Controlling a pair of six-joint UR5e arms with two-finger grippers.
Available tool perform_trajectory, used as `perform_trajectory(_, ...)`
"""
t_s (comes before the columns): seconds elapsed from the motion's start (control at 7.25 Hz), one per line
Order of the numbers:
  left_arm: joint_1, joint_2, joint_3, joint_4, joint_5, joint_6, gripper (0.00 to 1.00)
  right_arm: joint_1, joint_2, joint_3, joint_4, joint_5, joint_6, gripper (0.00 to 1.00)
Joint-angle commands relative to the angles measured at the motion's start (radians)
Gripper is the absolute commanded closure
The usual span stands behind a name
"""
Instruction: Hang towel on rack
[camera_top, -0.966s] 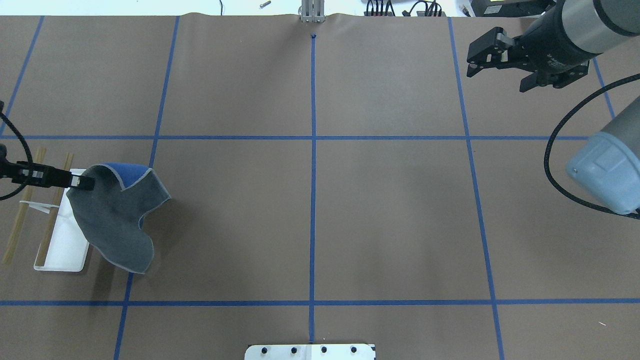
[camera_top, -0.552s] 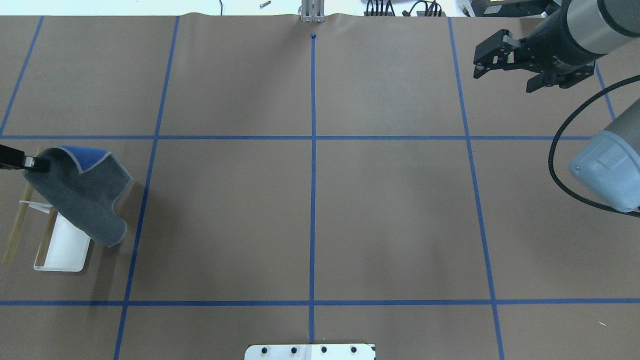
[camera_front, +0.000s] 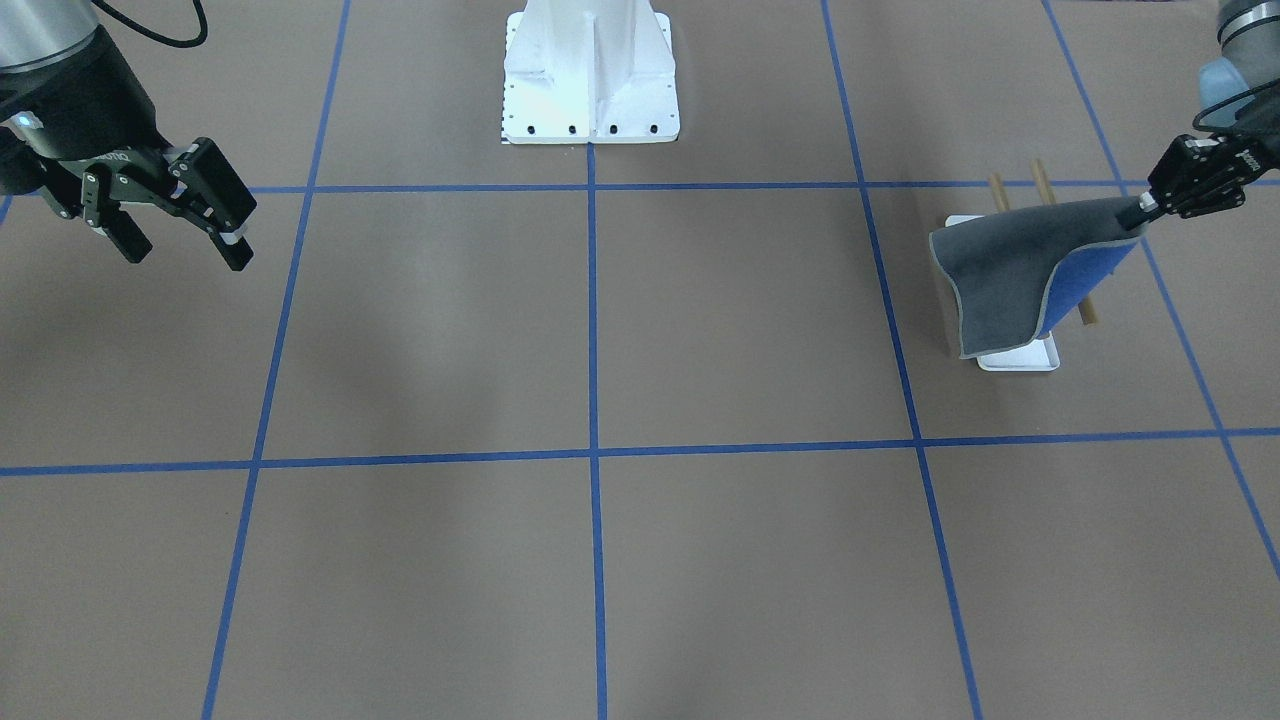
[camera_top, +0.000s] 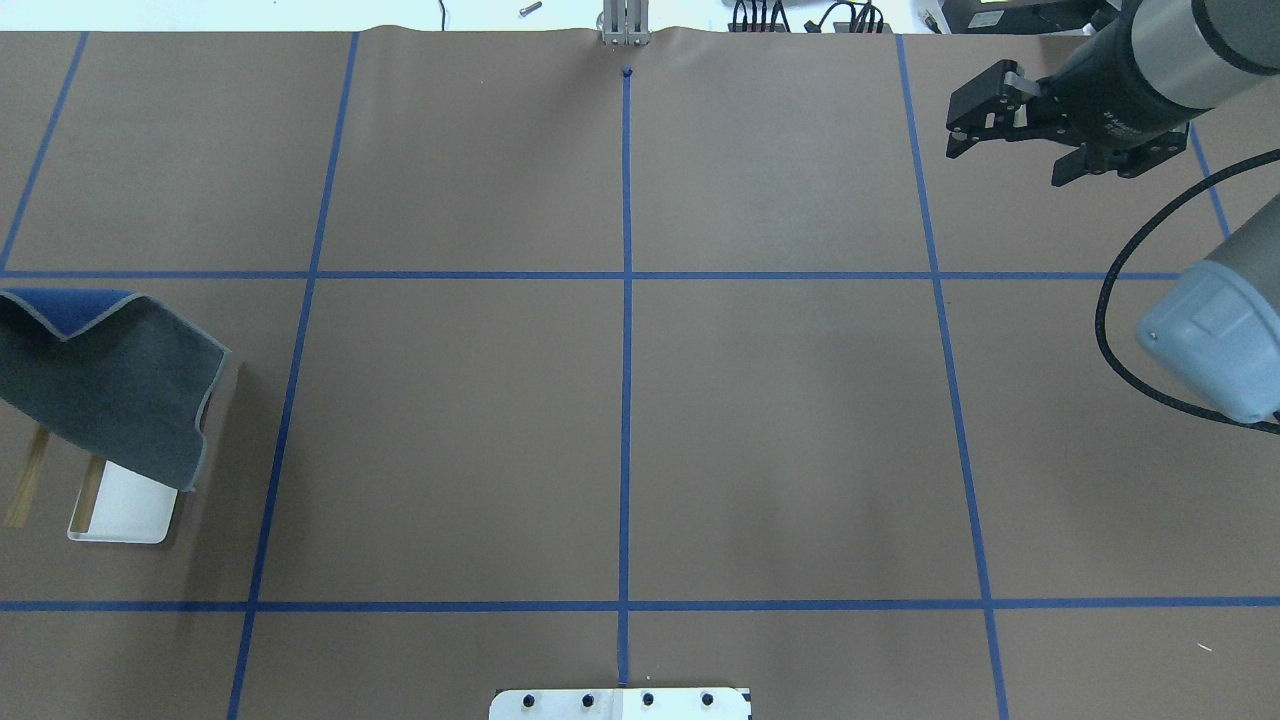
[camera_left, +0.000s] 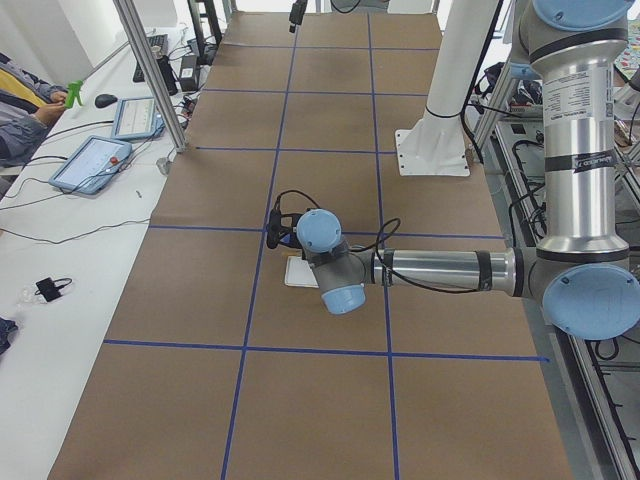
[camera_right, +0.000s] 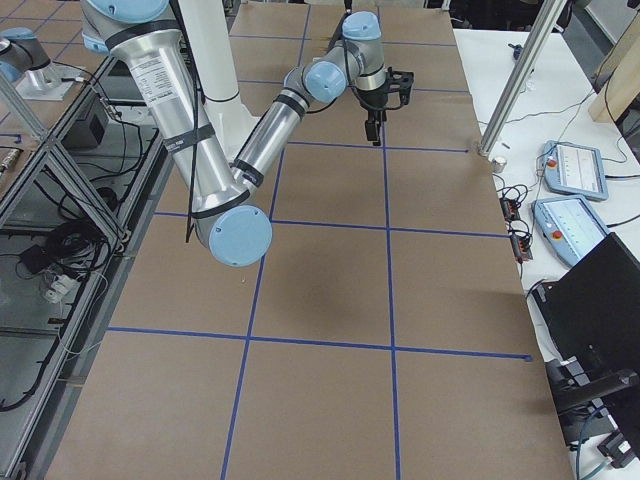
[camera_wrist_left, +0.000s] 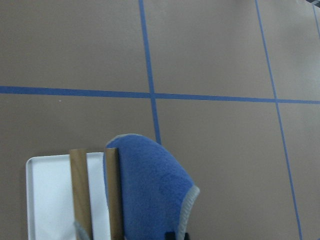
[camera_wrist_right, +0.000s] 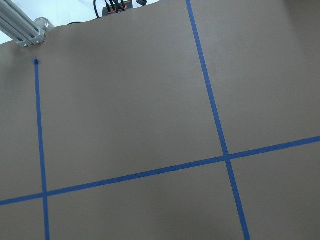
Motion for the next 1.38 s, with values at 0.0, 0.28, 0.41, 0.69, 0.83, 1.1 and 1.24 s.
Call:
perform_trajectory(0.0,-0.027,0.014,0.047,-0.002,-0.024,0.046,1.00,0.000,-0.001,0.000,0.000,-0.001,0.000,0.00)
perform_trajectory(0.28,-0.028,0.019,0.093,0.000,-0.022,0.088,1.00,0.000,-0.002,0.000,0.000,-0.001,0.000,0.00)
perform_trajectory(0.41,-0.032,0.020,0.118,0.000,-0.024,0.112,1.00,0.000,-0.002,0.000,0.000,-0.001,0.000,0.00)
perform_trajectory(0.69,-0.032,0.022,0.144,0.000,-0.021,0.122,1.00,0.000,-0.010,0.000,0.000,-0.002,0.000,0.00)
perform_trajectory(0.83,-0.032,0.023,0.147,-0.002,-0.018,0.122,0.87,0.000,-0.010,0.000,0.000,-0.002,-0.002,0.00)
perform_trajectory(1.1,-0.032,0.025,0.181,-0.011,-0.013,0.126,0.51,0.000,-0.012,0.000,0.000,-0.005,-0.002,0.00)
perform_trajectory(1.24,-0.032,0.023,0.175,-0.020,-0.011,0.125,0.32,0.000,-0.012,-0.002,0.000,-0.005,0.000,0.00)
